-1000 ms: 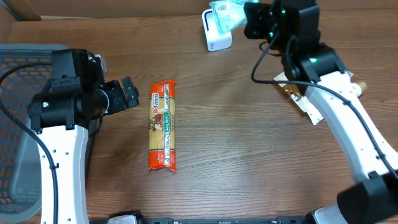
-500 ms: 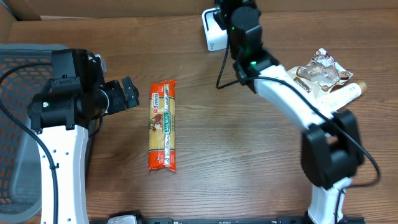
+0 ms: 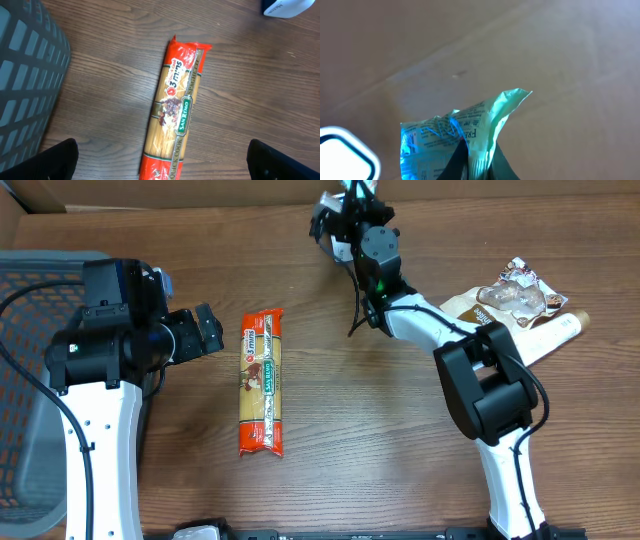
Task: Scan the item barcode
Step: 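Hold the green packet's barcode up to the scanner box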
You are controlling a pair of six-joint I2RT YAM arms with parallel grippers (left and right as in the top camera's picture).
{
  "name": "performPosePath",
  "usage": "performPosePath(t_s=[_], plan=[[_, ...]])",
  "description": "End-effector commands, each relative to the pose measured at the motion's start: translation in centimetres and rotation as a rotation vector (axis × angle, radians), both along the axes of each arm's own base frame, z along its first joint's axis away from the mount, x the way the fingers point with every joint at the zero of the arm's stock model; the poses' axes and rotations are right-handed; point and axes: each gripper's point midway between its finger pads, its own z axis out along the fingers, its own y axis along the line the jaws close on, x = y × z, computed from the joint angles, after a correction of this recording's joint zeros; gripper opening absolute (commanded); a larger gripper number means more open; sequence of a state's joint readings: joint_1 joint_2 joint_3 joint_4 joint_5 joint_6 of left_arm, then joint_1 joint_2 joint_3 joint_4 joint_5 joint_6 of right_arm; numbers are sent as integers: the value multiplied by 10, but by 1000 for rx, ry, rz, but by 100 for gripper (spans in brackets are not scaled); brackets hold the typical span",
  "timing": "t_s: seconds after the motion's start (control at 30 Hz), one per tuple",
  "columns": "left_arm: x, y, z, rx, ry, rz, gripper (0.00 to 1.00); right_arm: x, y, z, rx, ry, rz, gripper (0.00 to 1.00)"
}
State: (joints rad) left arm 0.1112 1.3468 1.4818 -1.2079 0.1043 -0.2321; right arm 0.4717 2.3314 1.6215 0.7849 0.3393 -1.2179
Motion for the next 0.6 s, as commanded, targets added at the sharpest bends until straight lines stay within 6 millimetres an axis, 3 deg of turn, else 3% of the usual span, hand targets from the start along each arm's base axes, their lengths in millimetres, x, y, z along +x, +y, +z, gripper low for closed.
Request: performPosePath(t_s=[0.0, 0.2, 0.57], plan=[[4, 1, 4, 12, -13, -12, 100, 5, 10, 12, -66, -55, 37, 4], [3, 1, 5, 12, -13, -12, 99, 14, 19, -4, -99, -35, 63, 4], [3, 1, 4, 12, -13, -12, 100, 30, 3, -24, -212, -28, 19, 4]])
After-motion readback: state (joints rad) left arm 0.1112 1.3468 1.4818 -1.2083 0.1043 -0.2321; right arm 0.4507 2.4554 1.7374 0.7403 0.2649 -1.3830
